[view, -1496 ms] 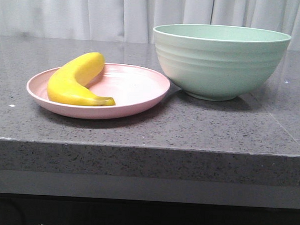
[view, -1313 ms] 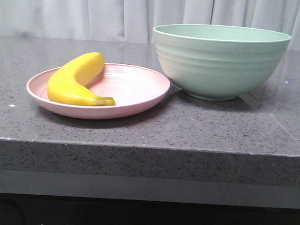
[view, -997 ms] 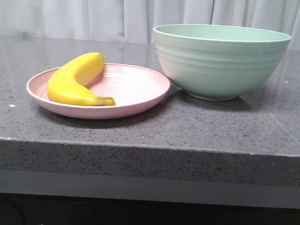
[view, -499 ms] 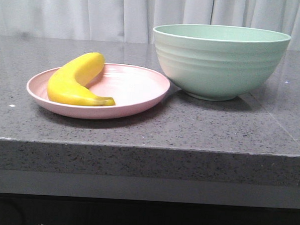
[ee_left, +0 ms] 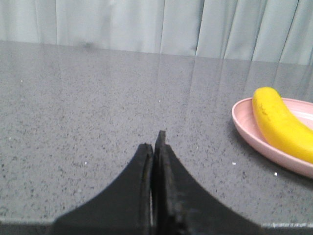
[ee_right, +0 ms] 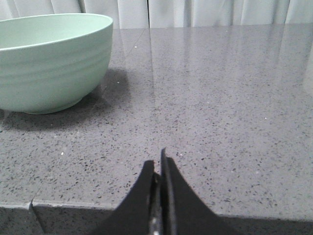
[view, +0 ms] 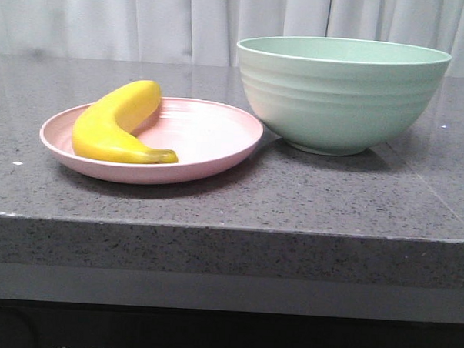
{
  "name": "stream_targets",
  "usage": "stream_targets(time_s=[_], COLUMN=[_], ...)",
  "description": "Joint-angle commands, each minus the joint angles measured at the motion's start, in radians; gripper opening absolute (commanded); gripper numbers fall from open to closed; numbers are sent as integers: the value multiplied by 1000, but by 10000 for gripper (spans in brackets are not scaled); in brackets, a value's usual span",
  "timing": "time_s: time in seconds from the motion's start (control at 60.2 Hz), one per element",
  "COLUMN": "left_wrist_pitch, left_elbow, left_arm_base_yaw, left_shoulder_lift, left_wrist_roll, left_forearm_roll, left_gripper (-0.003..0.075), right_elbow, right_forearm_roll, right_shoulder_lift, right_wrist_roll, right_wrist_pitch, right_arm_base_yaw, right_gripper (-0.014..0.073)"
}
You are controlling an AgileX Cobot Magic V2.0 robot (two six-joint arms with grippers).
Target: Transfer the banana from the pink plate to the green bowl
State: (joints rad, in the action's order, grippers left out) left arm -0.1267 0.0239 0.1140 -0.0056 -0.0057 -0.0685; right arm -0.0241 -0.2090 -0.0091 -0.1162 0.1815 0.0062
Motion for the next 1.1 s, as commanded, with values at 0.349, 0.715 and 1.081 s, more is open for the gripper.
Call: stream_targets(time_s=[0.349,0.715,1.081], left_wrist_pitch=[-7,-9,-117], left_elbow=[432,481,540], left_arm_base_yaw=[-2,-2,41], left_shoulder_lift=[396,480,536], left_wrist_roll=[-9,-9,17], left_forearm_roll=[-10,-10,-103], left_gripper=[-18,267,536], right_elbow=[437,485,485], right_forearm_roll=[-5,-5,-5], right_shoulder_lift=[254,344,344], right_wrist_roll=[-8,-8,-8], right_wrist_pitch=[51,59,59], right_arm_base_yaw=[-5,-5,-5], right_gripper=[-59,154,591])
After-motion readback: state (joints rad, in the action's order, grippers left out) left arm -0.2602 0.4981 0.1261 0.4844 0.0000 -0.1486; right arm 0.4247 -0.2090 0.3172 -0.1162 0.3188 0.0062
